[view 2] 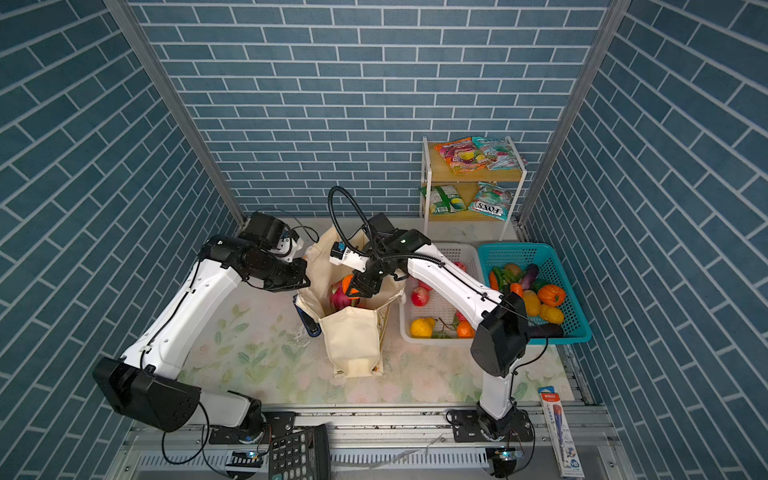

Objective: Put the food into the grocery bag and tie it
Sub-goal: 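Carry the orange into the bag beside the dragon fruit with the right gripper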

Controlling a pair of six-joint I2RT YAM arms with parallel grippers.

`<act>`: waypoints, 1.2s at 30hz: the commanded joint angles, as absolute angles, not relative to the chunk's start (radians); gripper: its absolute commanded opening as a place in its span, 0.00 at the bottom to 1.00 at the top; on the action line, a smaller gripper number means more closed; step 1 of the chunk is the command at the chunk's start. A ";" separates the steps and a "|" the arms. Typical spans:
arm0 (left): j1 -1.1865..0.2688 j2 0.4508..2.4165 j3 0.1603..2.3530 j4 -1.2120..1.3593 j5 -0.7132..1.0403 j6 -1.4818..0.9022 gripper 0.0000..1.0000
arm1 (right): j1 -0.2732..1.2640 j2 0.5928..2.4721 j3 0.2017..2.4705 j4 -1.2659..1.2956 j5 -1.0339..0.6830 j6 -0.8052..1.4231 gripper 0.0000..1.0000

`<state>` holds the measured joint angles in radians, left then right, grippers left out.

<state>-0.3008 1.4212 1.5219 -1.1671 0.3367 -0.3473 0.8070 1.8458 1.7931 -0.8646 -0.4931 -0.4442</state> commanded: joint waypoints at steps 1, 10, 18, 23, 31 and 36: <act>-0.308 1.427 1.557 -1.192 0.323 -0.322 0.02 | 0.822 1.880 1.829 -0.930 -0.517 -0.509 0.18; -0.308 1.415 1.560 -1.198 0.320 -0.314 0.02 | 0.840 1.921 1.809 -0.923 -0.506 -0.518 0.21; -0.308 1.406 1.564 -1.195 0.321 -0.314 0.03 | 0.849 1.959 1.768 -0.907 -0.499 -0.518 0.24; -0.308 1.402 1.569 -1.190 0.321 -0.314 0.02 | 0.854 1.982 1.734 -0.879 -0.479 -0.518 0.27; -0.308 1.403 1.583 -1.192 0.321 -0.310 0.02 | 0.867 2.024 1.703 -0.868 -0.415 -0.523 0.36; -0.307 1.402 1.582 -1.189 0.321 -0.310 0.02 | 0.875 2.028 1.679 -0.863 -0.407 -0.522 0.50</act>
<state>-0.3016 1.4212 1.5528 -1.1851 0.3332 -0.3244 0.8646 2.0159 1.6936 -0.8631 -0.4213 -0.4778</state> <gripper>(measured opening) 0.061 0.610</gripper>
